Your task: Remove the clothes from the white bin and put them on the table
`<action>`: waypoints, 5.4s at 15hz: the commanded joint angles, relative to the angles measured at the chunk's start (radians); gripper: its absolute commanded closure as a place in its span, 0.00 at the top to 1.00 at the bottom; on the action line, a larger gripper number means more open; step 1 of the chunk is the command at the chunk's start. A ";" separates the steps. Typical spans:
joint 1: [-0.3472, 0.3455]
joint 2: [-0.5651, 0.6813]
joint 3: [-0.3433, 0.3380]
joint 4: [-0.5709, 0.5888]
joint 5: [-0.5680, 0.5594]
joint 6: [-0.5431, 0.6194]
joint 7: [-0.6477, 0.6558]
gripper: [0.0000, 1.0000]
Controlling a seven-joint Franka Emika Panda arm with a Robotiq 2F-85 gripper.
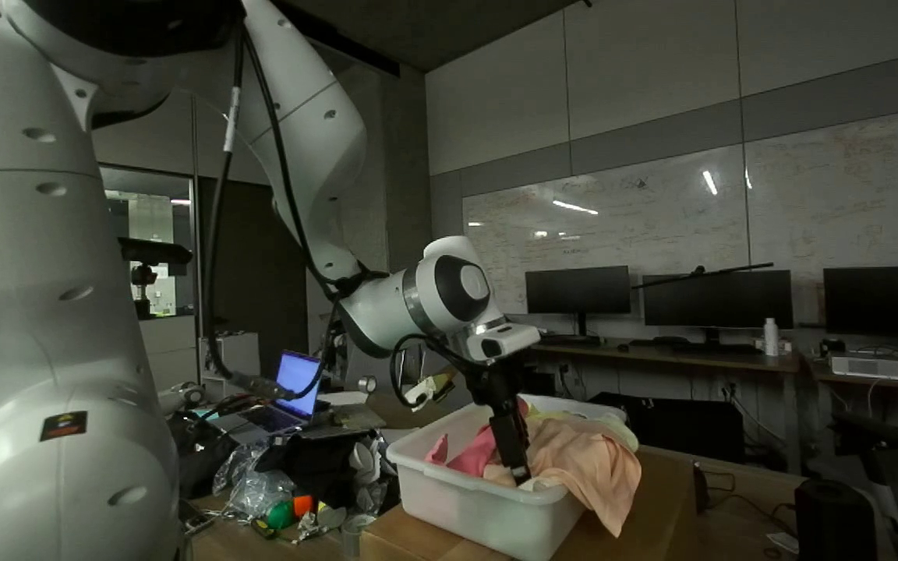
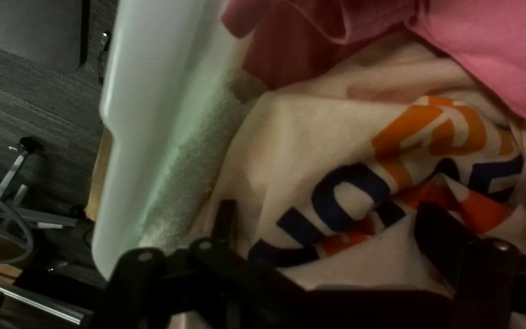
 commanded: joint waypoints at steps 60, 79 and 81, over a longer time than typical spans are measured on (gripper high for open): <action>0.484 -0.448 0.034 0.190 0.709 -0.266 -1.085 0.03; 0.609 -0.099 0.121 0.551 0.745 -0.486 -1.568 0.03; 0.593 -0.103 0.126 0.524 0.743 -0.352 -1.536 0.03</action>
